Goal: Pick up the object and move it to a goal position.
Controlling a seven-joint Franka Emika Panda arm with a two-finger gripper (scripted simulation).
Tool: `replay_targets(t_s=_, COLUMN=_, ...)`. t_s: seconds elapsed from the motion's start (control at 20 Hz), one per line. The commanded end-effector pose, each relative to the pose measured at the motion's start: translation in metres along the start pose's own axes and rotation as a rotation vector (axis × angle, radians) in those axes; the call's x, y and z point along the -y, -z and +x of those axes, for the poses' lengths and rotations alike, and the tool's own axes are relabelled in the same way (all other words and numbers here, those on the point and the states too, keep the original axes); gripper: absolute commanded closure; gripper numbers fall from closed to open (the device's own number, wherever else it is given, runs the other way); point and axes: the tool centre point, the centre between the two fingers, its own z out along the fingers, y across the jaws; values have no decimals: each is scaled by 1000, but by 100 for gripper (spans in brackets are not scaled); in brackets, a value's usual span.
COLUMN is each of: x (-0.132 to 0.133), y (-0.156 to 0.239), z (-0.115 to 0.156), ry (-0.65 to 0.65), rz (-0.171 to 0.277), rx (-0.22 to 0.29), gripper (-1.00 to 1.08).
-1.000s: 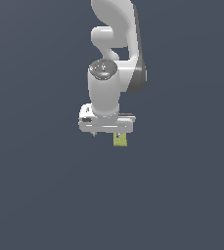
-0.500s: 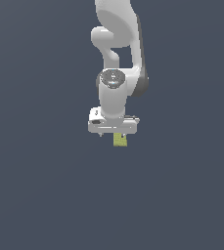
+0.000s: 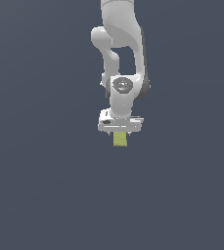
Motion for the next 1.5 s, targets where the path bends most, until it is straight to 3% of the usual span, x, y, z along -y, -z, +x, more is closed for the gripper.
replay_targets(t_s=0.0, x=5, y=-8, z=-8, ry=3, rz=1, rx=-1, gripper=-92)
replay_targets(t_s=0.6, x=10, y=-20, z=-18, ry=7, rz=1, rx=-1, gripper=-92)
replay_targets(t_s=1.35, x=10, y=-66, z=-19, ry=7, rz=1, rx=-1, gripper=-92)
replay_targets(t_s=1.4, x=10, y=-66, z=-19, ry=7, rz=1, rx=-1, gripper=108)
replay_targets(t_s=1.45, x=10, y=-66, z=-19, ry=7, rz=1, rx=-1, gripper=108)
